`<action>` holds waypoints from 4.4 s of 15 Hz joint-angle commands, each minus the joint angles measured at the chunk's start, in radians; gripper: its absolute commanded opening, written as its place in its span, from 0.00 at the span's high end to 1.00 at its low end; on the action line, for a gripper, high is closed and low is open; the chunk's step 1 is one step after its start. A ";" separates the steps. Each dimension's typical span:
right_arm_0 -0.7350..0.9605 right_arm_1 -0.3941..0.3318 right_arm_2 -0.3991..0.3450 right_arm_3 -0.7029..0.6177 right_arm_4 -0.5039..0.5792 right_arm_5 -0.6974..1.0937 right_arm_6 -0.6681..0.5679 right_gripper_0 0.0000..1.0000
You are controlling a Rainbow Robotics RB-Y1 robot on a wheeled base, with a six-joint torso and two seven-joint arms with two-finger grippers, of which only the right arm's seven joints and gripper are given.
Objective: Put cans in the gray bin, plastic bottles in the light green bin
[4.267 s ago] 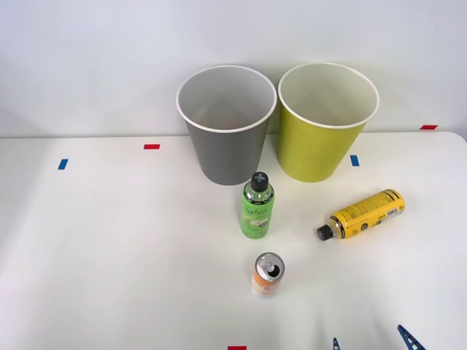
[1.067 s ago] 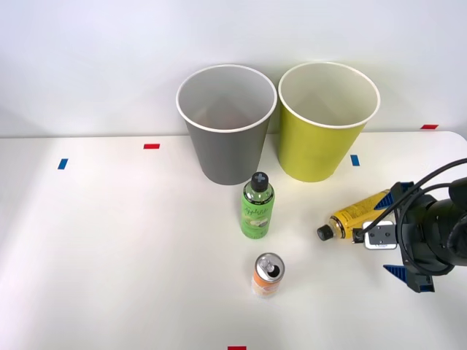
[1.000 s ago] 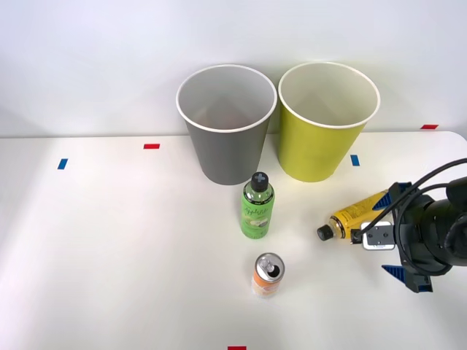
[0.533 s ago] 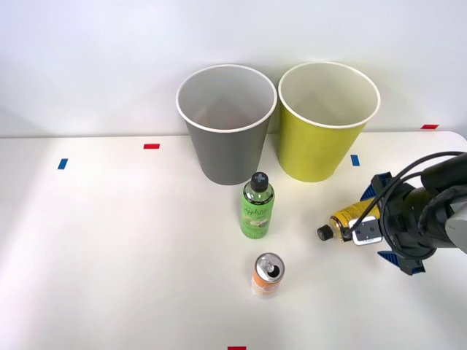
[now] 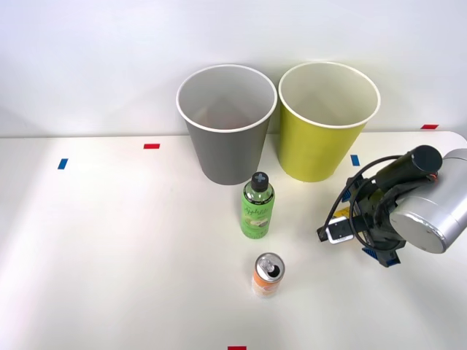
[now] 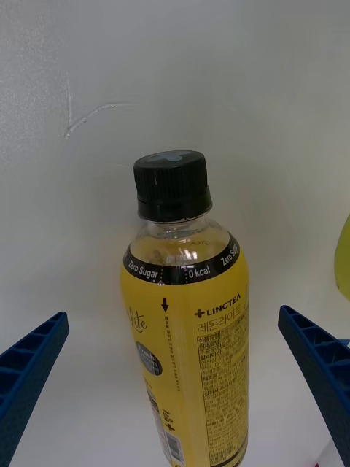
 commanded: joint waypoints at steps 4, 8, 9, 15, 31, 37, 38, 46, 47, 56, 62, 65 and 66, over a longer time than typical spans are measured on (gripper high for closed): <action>-0.052 0.079 0.008 0.146 0.055 -0.006 0.015 0.00; -0.052 0.093 0.029 0.149 0.088 -0.006 0.015 0.00; -0.052 0.104 0.037 0.158 0.109 -0.006 0.015 0.00; -0.050 0.131 0.037 0.195 0.138 -0.007 0.015 0.00; -0.026 0.110 -0.113 0.137 -0.153 -0.020 -0.131 1.00; 0.059 0.110 -0.343 0.039 -0.443 -0.026 -0.124 1.00; 0.075 0.111 -0.394 0.039 -0.528 -0.032 -0.121 1.00; 0.151 0.130 -0.504 0.039 -0.856 -0.297 -0.118 1.00; 0.151 0.142 -0.524 0.037 -0.893 -0.319 -0.123 1.00; 0.155 0.176 -0.584 0.037 -1.192 -0.422 -0.143 1.00; 0.095 0.173 -0.356 0.030 -1.351 -0.900 -0.111 1.00; 0.011 0.162 -0.241 0.031 -1.350 -1.100 -0.118 1.00; -0.021 0.157 -0.205 0.039 -1.339 -1.156 -0.124 1.00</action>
